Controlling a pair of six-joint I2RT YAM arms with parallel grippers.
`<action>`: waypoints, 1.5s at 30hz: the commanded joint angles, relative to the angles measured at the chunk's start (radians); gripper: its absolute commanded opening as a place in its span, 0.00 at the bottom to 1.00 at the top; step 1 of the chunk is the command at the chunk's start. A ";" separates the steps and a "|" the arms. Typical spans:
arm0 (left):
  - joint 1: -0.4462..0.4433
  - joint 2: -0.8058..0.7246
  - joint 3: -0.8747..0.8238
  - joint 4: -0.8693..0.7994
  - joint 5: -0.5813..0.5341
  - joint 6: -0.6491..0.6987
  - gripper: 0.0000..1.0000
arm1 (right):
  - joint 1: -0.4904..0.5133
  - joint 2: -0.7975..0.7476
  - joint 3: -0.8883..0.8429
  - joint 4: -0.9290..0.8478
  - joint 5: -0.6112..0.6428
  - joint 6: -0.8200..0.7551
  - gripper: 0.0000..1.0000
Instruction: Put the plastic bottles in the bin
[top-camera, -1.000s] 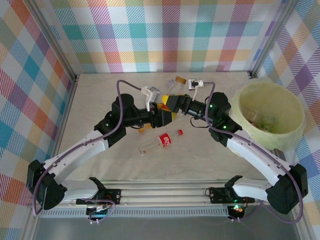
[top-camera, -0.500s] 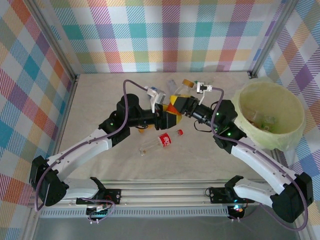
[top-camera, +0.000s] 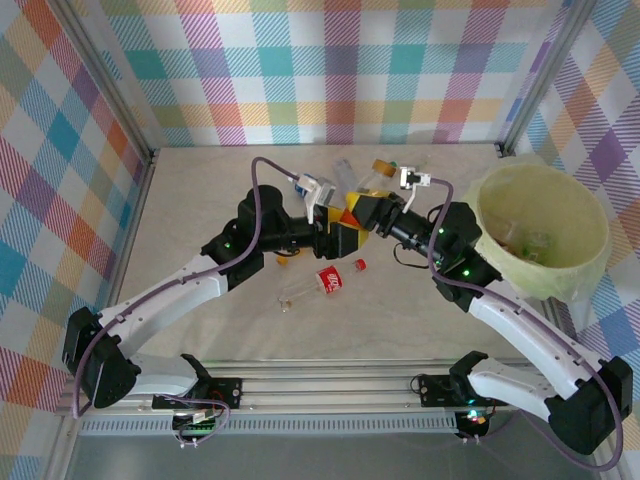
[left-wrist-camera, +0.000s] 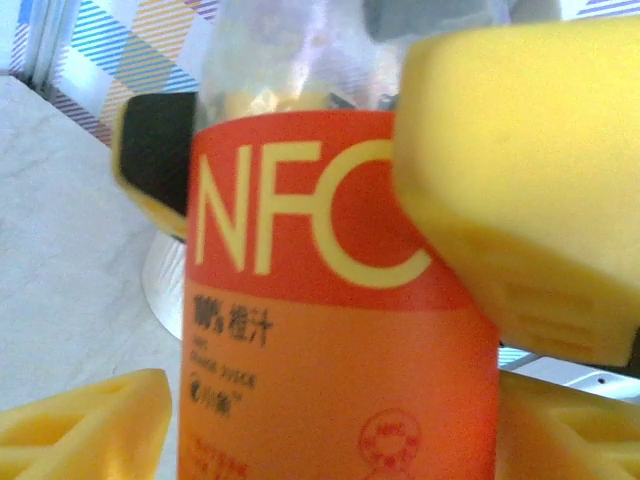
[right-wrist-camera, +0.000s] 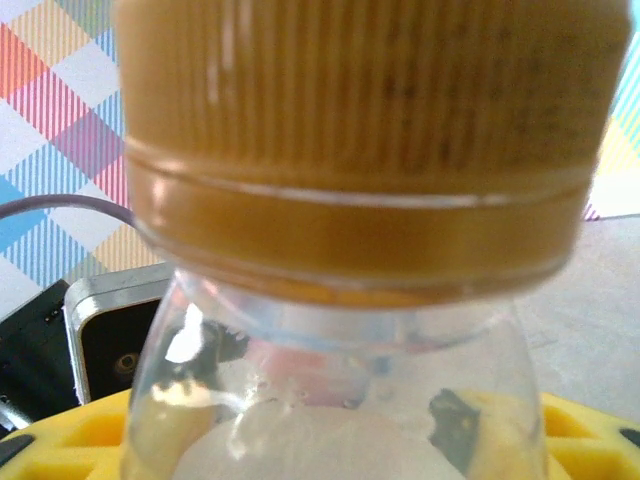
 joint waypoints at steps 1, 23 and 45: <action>0.008 -0.006 0.031 -0.025 -0.081 0.014 0.89 | 0.001 -0.032 0.019 0.007 0.059 -0.075 0.30; 0.008 -0.094 -0.080 -0.060 -0.529 -0.049 1.00 | -0.040 -0.189 0.460 -0.820 0.777 -0.722 0.20; 0.008 -0.013 -0.026 -0.148 -0.582 -0.112 1.00 | -0.444 0.026 0.690 -1.305 0.998 -0.728 0.18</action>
